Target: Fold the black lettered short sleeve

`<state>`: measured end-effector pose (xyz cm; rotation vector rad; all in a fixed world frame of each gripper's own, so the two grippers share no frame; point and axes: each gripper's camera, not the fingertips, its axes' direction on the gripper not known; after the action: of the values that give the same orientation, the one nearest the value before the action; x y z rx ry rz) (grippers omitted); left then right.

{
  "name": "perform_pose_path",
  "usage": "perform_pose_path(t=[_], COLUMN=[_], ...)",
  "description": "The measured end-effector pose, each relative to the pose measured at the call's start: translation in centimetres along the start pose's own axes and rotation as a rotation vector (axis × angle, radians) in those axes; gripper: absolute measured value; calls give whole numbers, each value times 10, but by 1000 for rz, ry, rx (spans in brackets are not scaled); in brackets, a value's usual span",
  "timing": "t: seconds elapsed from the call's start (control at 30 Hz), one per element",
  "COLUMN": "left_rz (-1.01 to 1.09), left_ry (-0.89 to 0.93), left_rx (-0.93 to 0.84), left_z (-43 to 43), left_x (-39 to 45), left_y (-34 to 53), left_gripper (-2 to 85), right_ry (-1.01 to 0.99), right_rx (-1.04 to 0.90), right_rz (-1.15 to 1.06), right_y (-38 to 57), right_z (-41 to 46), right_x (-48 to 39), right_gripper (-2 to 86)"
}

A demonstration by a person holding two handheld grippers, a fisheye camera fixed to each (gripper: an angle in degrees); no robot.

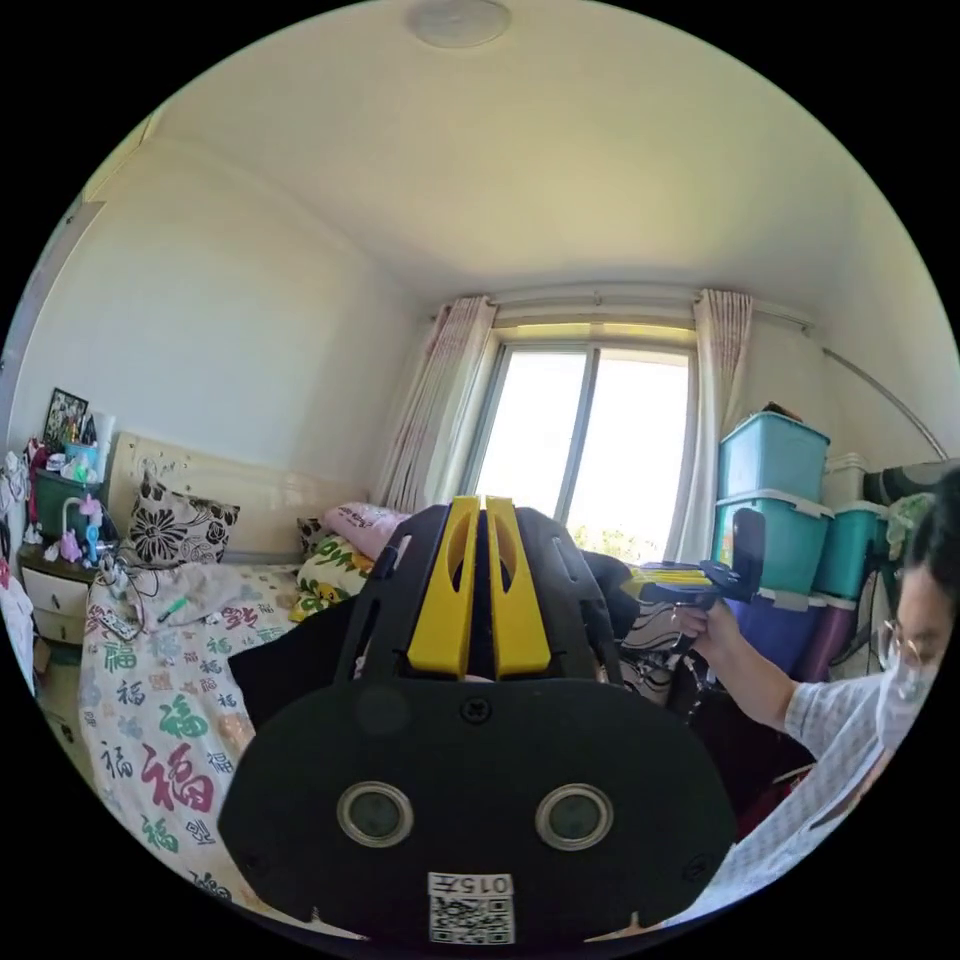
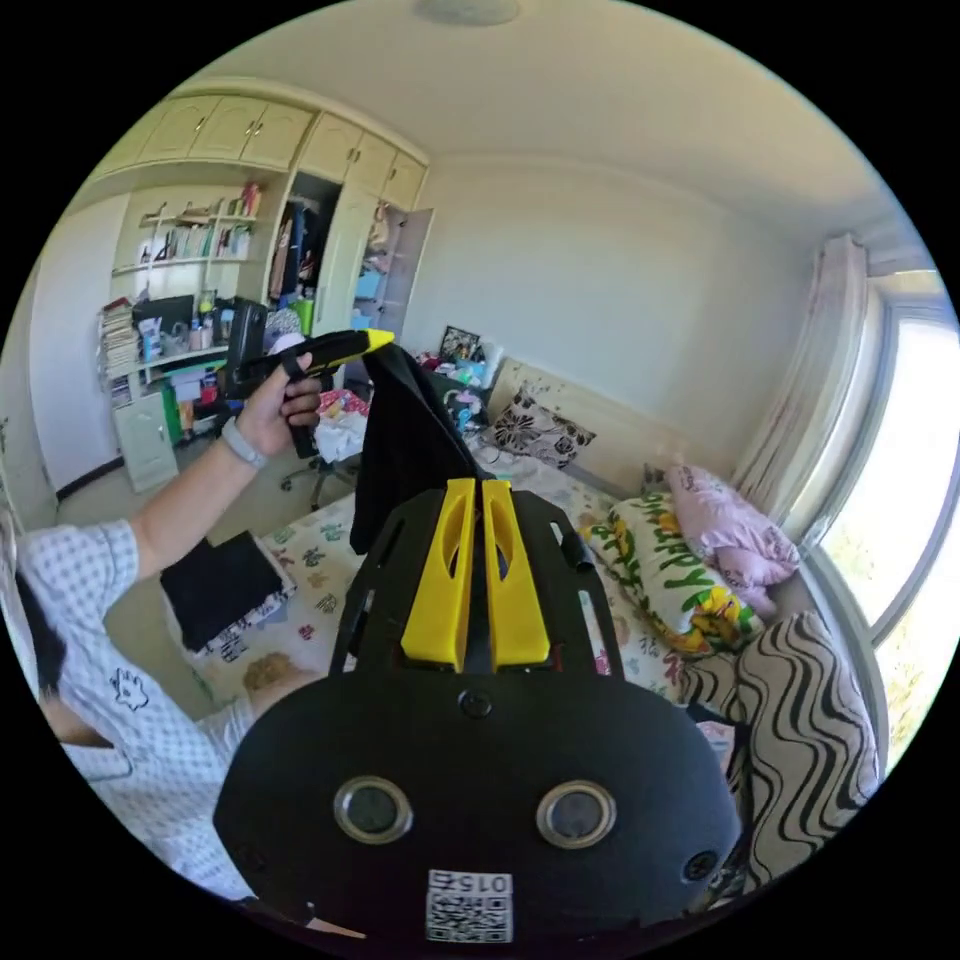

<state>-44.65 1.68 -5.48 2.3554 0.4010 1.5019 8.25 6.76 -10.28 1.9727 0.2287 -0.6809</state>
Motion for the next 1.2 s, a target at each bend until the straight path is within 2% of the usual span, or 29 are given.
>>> perform_pose_path(t=[0.07, 0.13, 0.27, 0.33, 0.43, 0.5, 0.57, 0.63, 0.83, 0.97, 1.03, 1.07, 1.1, 1.13, 1.2], left_rz=[-38, -167, -450, -655, -813, -845, -929, -1080, -1148, -1200, -1273, -1276, -1266, -1273, -1246], left_ry=[10, 0, -86, -175, -241, -329, -422, -561, -722, -800, -908, -896, -733, -575, -556], left_rx=[-15, -27, -102, -265, -419, -475, -440, -352, -190, -186, -213, -207, -177, -157, -201], left_z=[-37, -90, -167, -202, -226, -238, -259, -293, -318, -294, -282, -279, -268, -253, -231], left_x=[-15, -40, -73, -92, -92, -80, -75, -79, -110, -146, -158, -161, -171, -182, -194], left_y=[36, 110, 258, 355, 436, 461, 481, 503, 507, 512, 511, 508, 503, 497, 473], left_gripper=[-6, -7, -7, -5, 1, 8, 24, 100, 160, 166, 125, 95, 35, 16, 0], right_ry=[-144, -291, -382, -437, -426, -438, -409, -381, -429, -425, -428, -431, -439, -446, -455], right_rx=[-70, -160, -296, -407, -566, -602, -607, -606, -605, -616, -627, -628, -625, -615, -602], right_rz=[22, 47, 68, 102, 15, -37, -72, -62, 73, 85, 86, 88, 94, 100, 106], right_y=[32, 84, 169, 213, 249, 265, 279, 299, 349, 370, 381, 384, 388, 392, 397], right_z=[29, 78, 159, 207, 255, 270, 275, 276, 270, 267, 267, 266, 265, 263, 260], right_x=[-15, -46, -102, -124, -156, -173, -184, -184, -154, -146, -140, -138, -134, -129, -121], right_gripper=[-7, -5, -4, -4, -3, -3, -3, -4, -3, -2, -2, -2, -1, -1, -1])
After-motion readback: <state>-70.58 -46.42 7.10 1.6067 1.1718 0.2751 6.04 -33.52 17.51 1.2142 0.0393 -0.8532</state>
